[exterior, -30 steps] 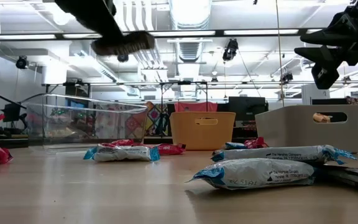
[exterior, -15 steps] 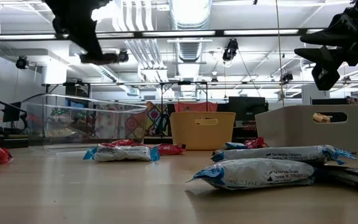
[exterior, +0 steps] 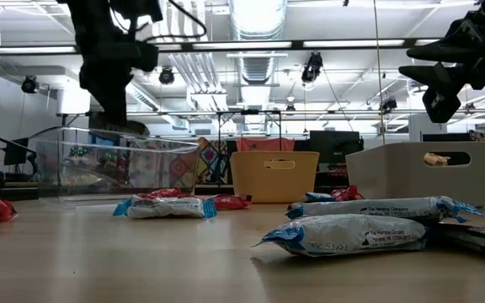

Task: Organize candy in baskets
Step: Put the brown chocolate into the transparent bin, then put the red chocolate into the gray bin, then put the white chocolate into the yellow bin

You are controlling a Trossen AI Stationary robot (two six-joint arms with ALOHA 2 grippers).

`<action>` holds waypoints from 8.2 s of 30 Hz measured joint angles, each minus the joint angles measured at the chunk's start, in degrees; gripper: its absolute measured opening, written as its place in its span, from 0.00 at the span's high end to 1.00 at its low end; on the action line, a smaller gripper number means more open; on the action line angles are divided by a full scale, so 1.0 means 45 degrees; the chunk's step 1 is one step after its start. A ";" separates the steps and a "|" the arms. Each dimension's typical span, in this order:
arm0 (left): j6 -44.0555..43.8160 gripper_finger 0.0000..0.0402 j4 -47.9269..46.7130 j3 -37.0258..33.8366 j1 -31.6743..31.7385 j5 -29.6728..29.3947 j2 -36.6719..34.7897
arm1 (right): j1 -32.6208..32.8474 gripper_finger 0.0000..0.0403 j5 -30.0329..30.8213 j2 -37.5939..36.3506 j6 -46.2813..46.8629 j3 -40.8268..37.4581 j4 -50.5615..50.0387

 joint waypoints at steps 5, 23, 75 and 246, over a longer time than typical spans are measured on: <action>0.0355 1.00 -0.0397 0.0000 0.0888 0.0345 0.0598 | 0.0000 0.73 0.0000 0.0000 0.0000 0.0000 0.0000; 0.0764 1.00 -0.0285 0.0029 0.1242 0.0128 0.2755 | 0.0000 0.73 0.0005 0.0000 -0.0015 0.0000 0.0000; 0.1855 0.91 0.6470 -0.0073 -0.5572 -0.4325 -0.2160 | 0.0000 0.73 0.0029 0.2792 0.1067 0.1452 0.0938; -0.0588 0.91 0.7693 -0.0078 -0.9633 -0.7800 0.1191 | 0.1555 0.98 0.2412 1.2123 -0.1418 0.9286 -0.7268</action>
